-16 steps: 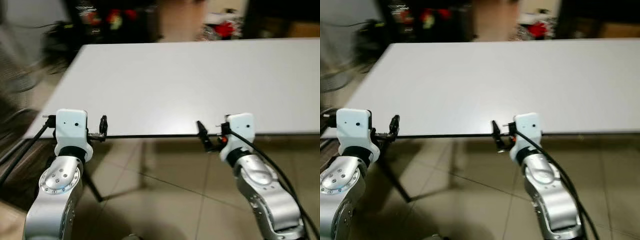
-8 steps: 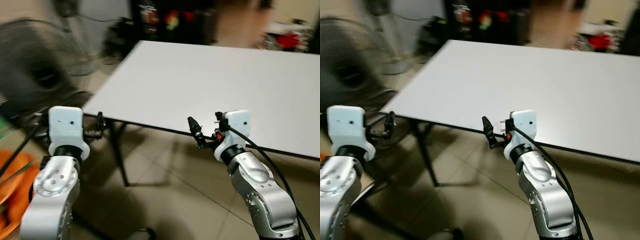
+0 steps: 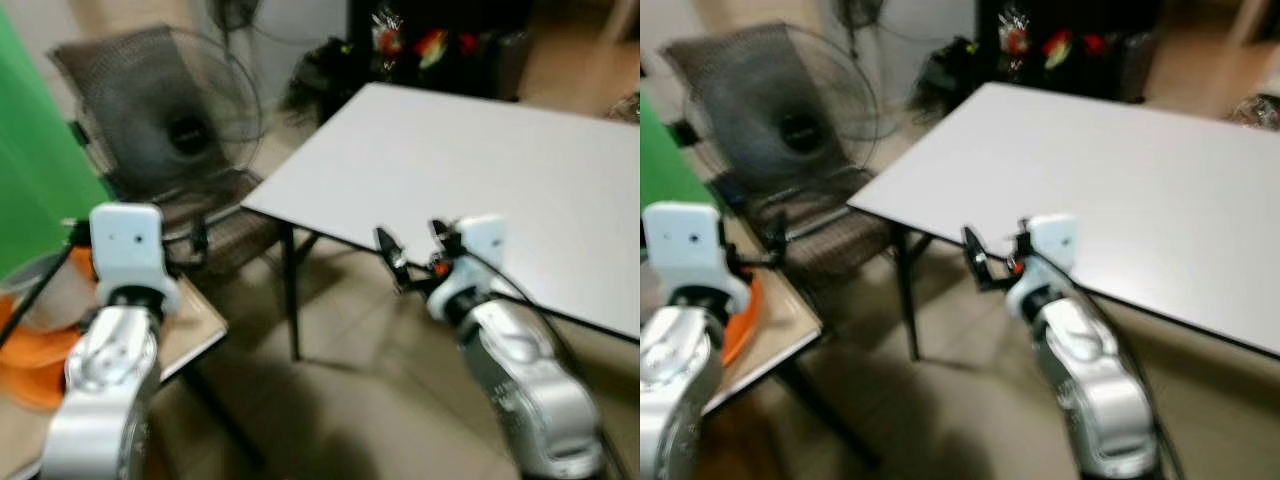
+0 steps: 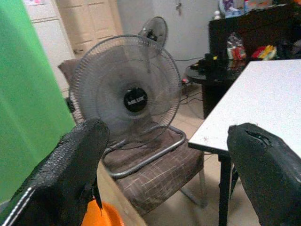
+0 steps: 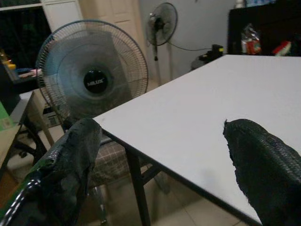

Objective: Setting the table

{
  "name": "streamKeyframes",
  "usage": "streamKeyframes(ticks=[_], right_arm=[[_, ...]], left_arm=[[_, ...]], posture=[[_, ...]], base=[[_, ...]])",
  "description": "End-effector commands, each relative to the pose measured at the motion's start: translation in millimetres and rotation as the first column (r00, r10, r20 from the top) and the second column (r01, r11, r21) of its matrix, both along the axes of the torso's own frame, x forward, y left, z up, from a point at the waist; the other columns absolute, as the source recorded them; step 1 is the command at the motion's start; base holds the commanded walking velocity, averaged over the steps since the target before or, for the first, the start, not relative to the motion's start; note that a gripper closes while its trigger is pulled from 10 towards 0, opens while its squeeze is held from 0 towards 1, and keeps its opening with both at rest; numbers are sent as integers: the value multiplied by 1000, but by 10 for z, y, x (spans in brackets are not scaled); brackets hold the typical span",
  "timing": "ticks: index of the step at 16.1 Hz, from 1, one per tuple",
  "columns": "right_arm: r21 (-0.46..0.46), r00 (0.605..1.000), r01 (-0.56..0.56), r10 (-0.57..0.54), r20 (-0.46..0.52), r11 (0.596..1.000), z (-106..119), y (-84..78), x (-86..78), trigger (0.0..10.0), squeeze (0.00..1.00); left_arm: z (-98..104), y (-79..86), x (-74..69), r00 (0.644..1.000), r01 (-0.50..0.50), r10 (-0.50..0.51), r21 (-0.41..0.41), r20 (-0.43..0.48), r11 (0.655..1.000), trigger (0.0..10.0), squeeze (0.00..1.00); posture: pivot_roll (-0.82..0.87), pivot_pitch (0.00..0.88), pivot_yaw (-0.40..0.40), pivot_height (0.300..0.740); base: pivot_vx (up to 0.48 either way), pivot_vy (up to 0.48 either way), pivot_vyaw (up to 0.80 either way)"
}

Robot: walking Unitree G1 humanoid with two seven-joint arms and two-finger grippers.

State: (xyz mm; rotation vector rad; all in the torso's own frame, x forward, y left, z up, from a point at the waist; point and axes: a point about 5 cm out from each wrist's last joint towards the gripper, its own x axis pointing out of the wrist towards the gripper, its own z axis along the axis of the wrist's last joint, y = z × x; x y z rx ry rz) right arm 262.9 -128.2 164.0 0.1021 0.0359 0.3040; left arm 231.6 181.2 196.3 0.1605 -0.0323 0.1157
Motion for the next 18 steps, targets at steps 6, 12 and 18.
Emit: streamKeyframes(ticks=[6, 12, 18], right_arm=[[-3, 999, -44, 44, -4, 999, 18, 53, 83, 10000, 0], [1, 998, -58, 58, -37, 998, 15, 43, 145, 10000, 0], [-53, 999, -22, 20, -32, 998, 11, -12, 153, 10000, 0]], left_arm=[[74, 70, -56, 997, -81, 81, 34, 16, 996, 10000, 0], [21, 206, 88, 996, -49, 50, 18, -75, 999, 10000, 1000], [-134, 82, 382, 949, 227, -224, -9, -221, 974, 10000, 388]], posture=[[3, 0, 42, 740], [-11, 0, 50, 740], [-37, 0, 52, 740]], base=[[0, 0, 800], [0, 0, 623], [0, 0, 0]])
